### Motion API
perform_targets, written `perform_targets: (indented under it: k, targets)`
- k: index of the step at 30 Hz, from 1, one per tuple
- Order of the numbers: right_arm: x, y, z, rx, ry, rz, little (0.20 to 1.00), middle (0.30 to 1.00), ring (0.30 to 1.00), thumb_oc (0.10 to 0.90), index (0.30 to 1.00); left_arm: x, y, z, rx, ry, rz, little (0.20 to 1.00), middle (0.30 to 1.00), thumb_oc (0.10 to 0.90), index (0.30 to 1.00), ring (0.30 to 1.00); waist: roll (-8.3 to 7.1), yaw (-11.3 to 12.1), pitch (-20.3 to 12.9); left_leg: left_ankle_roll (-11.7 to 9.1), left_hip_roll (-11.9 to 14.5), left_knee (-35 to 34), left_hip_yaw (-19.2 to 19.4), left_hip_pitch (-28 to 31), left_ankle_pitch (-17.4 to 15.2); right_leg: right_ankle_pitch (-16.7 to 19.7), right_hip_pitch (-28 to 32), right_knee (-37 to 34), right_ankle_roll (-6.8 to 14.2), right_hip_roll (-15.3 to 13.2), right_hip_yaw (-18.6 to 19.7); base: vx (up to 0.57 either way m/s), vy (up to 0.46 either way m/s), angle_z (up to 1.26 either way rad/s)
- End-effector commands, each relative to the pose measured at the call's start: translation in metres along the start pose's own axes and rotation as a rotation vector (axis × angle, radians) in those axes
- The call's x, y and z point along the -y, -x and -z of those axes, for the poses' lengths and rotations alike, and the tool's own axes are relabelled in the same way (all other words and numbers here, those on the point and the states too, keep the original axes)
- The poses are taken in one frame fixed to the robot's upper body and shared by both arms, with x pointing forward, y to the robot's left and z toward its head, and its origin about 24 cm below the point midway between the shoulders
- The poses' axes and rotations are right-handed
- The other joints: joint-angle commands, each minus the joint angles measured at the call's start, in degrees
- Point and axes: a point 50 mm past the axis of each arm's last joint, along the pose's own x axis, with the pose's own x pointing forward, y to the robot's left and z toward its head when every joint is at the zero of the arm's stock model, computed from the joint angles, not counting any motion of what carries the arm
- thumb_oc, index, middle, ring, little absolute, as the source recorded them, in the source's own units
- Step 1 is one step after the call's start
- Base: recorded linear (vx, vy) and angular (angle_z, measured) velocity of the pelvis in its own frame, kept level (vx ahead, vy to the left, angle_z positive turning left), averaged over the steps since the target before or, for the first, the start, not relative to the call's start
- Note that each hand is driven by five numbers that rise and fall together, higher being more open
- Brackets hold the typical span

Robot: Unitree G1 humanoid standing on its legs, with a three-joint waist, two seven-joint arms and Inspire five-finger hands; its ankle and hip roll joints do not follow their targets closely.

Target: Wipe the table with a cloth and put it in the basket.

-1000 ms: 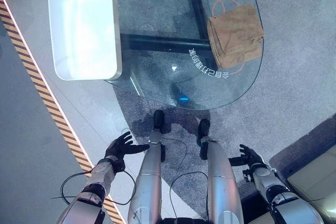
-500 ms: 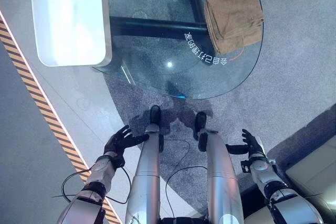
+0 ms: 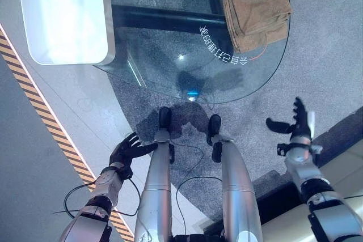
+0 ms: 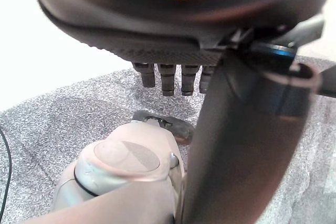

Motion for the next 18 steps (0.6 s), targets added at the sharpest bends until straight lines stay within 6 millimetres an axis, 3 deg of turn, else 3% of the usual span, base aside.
perform_targets:
  k: [1,2,8,18]
  targets:
    - [0.060,-0.017,-0.026,0.138,0.009,0.202,0.900,0.900,0.900,0.800,0.900,-0.039,0.021,0.021,-0.041,0.005,-0.085,0.900,0.900,0.800,0.900,0.900,-0.42,0.79,-1.21,3.96,-3.70,5.42,5.40,1.83,-6.39,3.55,3.71,-5.72,-0.18,2.82,-2.03,0.01,0.025,0.11]
    - [0.064,-0.023,-0.043,0.187,0.016,0.215,0.900,0.900,0.900,0.800,0.900,-0.039,0.020,0.018,-0.036,0.013,-0.085,0.900,0.900,0.800,0.900,0.900,-0.38,0.81,-1.21,3.88,-3.60,4.71,5.44,1.94,-6.11,3.78,3.76,-6.38,-0.08,2.88,-2.07,0.01,0.023,0.09]
    - [0.076,-0.034,-0.087,0.314,0.029,0.272,0.900,0.900,0.900,0.800,0.900,-0.034,0.018,0.017,-0.028,0.009,-0.074,0.900,0.900,0.800,0.900,0.900,-0.09,0.97,-1.21,3.53,-3.34,2.83,5.58,2.52,-5.48,4.72,3.95,-8.21,0.62,2.37,-2.39,0.00,0.008,0.05]
    - [0.087,-0.038,-0.185,0.573,0.056,0.349,0.900,0.900,0.900,0.800,0.900,-0.029,0.017,0.014,-0.016,0.012,-0.059,0.900,0.900,0.800,0.900,0.900,0.17,1.22,-1.21,3.56,-3.46,-0.75,6.20,1.98,-2.86,6.87,3.48,-12.25,0.62,2.11,-3.27,-0.02,0.005,-0.01]
